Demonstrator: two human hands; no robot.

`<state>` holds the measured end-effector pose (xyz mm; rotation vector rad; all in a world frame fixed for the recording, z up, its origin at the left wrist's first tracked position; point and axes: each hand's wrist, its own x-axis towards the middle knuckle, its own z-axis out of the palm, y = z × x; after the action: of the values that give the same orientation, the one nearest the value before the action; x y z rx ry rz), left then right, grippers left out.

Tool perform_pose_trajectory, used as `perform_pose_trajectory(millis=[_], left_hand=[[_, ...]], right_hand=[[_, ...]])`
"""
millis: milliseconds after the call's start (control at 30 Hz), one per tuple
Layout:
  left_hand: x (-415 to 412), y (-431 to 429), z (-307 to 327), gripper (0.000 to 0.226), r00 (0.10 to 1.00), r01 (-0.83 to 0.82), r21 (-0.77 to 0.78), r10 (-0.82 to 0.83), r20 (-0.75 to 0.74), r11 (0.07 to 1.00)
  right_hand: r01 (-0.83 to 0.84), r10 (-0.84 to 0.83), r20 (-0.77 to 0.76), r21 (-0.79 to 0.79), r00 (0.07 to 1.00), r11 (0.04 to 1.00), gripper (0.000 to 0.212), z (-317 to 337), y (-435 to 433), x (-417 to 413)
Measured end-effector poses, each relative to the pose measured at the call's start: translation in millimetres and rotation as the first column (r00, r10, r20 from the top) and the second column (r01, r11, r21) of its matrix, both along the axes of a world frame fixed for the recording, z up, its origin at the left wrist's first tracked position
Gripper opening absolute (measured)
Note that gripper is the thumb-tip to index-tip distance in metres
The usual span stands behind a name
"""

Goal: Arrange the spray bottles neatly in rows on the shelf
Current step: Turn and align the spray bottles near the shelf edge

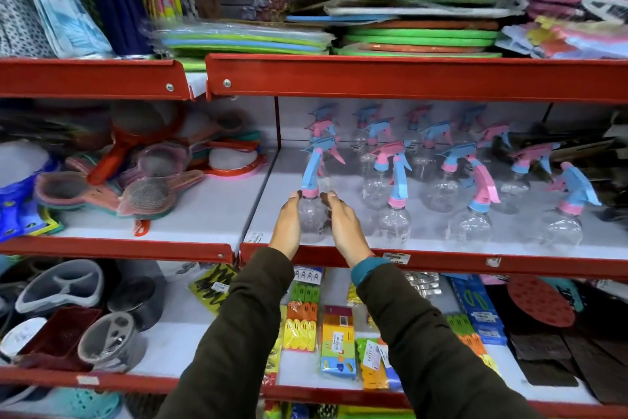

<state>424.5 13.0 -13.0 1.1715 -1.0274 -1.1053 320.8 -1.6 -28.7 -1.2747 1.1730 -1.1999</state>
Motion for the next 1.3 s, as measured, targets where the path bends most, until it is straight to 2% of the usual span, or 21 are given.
perform_pose_trajectory(millis=[233, 333, 400, 500, 633, 867, 1033, 1300], left_hand=[[1, 19, -4, 0.045, 0.997, 0.018, 0.015, -0.019, 0.079, 1.0], [1, 24, -2, 0.044, 0.997, 0.024, -0.024, -0.022, 0.076, 0.999], [1, 28, -4, 0.049, 0.991, -0.071, -0.053, 0.077, 0.108, 0.996], [2, 30, -3, 0.05, 0.962, -0.227, -0.029, 0.229, 0.148, 0.973], [3, 24, -1, 0.047, 0.943, -0.144, 0.063, 0.118, 0.311, 0.988], [2, 13, 0, 0.038, 0.959, -0.115, 0.052, 0.097, 0.265, 0.992], [6, 8, 1, 0.048, 0.973, -0.04, 0.037, 0.03, 0.227, 0.999], [8, 11, -3, 0.047, 0.974, -0.01, 0.008, 0.008, 0.228, 1.0]], right_hand=[[-0.023, 0.02, -0.044, -0.085, 0.999, 0.996, 0.045, -3, 26, -3], [0.032, -0.035, -0.041, -0.079, 0.999, 0.996, 0.048, 0, 27, -4], [0.066, -0.067, -0.024, -0.063, 0.997, 0.996, 0.05, 4, 23, -5], [0.005, -0.005, -0.036, -0.005, 0.999, 1.0, 0.054, 9, 15, -2], [-0.076, 0.075, -0.063, -0.013, 0.995, 0.997, 0.047, 7, 19, 1], [-0.043, 0.04, -0.086, -0.036, 0.996, 0.998, 0.046, -3, 34, -4], [-0.003, -0.002, -0.078, -0.069, 0.997, 0.998, 0.042, -9, 44, -9], [0.004, -0.015, -0.124, -0.093, 0.992, 0.996, 0.043, -5, 50, -9]])
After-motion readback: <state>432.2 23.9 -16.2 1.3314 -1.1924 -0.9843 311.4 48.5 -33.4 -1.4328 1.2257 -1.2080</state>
